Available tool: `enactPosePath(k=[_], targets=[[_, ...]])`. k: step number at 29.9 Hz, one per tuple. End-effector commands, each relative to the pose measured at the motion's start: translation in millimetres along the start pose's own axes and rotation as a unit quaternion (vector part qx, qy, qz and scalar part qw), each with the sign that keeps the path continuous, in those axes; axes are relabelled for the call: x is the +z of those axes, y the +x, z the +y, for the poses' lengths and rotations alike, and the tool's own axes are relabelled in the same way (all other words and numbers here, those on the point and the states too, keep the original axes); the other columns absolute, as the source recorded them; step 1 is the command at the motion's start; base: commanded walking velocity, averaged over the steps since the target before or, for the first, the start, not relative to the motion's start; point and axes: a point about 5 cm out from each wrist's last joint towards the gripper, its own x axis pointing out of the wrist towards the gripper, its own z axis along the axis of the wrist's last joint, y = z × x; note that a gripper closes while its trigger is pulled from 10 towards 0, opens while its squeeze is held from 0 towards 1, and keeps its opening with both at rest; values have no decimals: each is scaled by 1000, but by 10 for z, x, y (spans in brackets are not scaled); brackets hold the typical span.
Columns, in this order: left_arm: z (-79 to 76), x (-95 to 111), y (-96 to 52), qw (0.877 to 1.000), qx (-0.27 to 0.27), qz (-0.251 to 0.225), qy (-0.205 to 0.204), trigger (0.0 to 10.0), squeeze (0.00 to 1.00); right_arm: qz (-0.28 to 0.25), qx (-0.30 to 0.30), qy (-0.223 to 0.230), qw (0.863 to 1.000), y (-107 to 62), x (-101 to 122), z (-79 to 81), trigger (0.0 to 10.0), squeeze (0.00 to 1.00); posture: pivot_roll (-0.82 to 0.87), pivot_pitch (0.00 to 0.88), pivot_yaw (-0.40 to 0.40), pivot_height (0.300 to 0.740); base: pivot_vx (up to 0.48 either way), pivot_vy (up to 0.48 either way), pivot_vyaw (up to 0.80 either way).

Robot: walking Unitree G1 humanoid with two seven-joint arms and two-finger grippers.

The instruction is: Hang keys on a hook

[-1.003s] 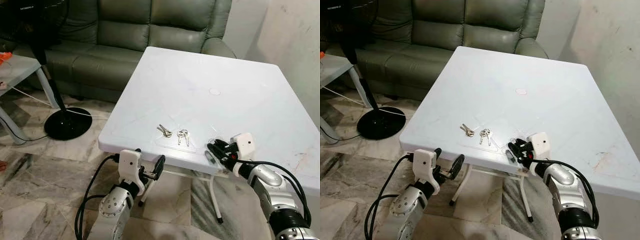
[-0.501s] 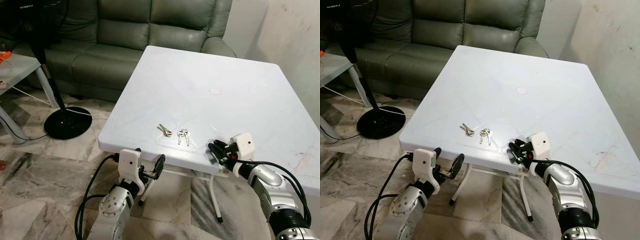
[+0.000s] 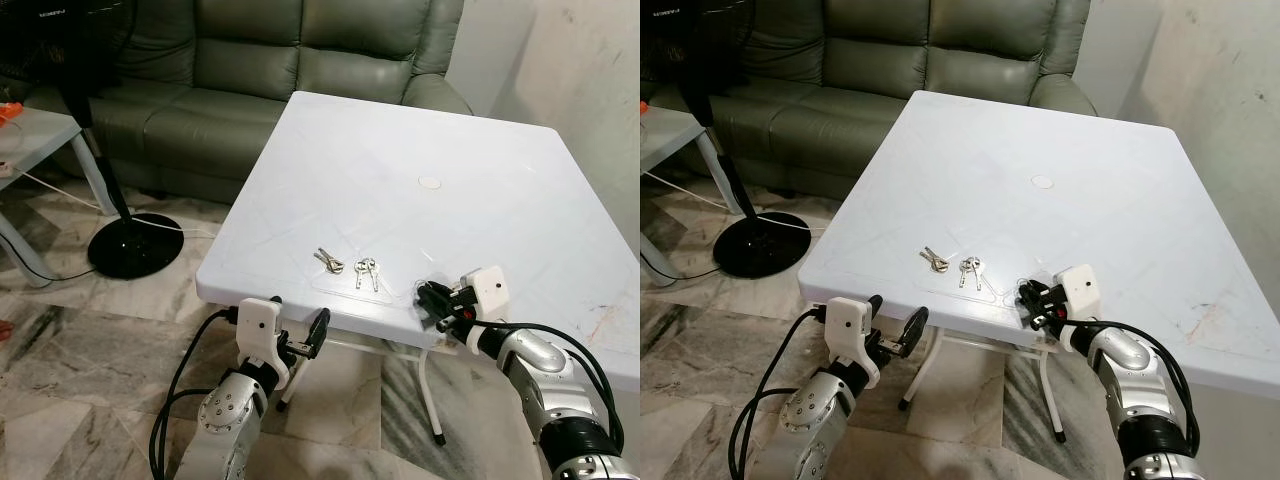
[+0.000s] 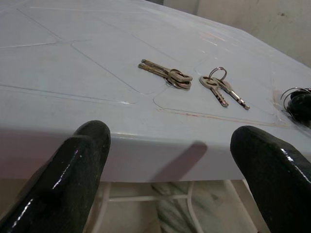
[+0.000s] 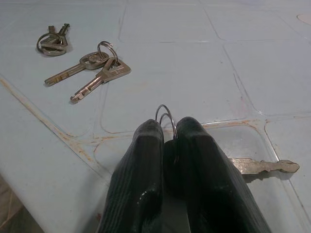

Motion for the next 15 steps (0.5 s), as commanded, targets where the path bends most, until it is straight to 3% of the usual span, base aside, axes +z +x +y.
enactPosePath(k=[1, 2, 3, 15], targets=[[-136, 4, 27, 1000, -11, -4, -20, 10000, 0, 5, 2, 4, 1000, -41, -11, -43, 10000, 0, 39, 118, -94, 740, 0, 0, 0], [-139, 4, 30, 1000, -12, -4, -20, 10000, 0, 7, -1, 1, 1000, -46, -7, -52, 10000, 188, 38, 118, -94, 740, 0, 0, 0], [-140, 5, 31, 1000, -12, -5, -20, 10000, 0, 9, -5, -6, 1000, -47, -5, -58, 10000, 0, 38, 118, -94, 740, 0, 0, 0], [-151, 9, 36, 1000, -14, -5, -24, 10000, 0, 9, -3, -17, 1000, -74, -11, -83, 10000, 0, 37, 117, -91, 740, 0, 0, 0]])
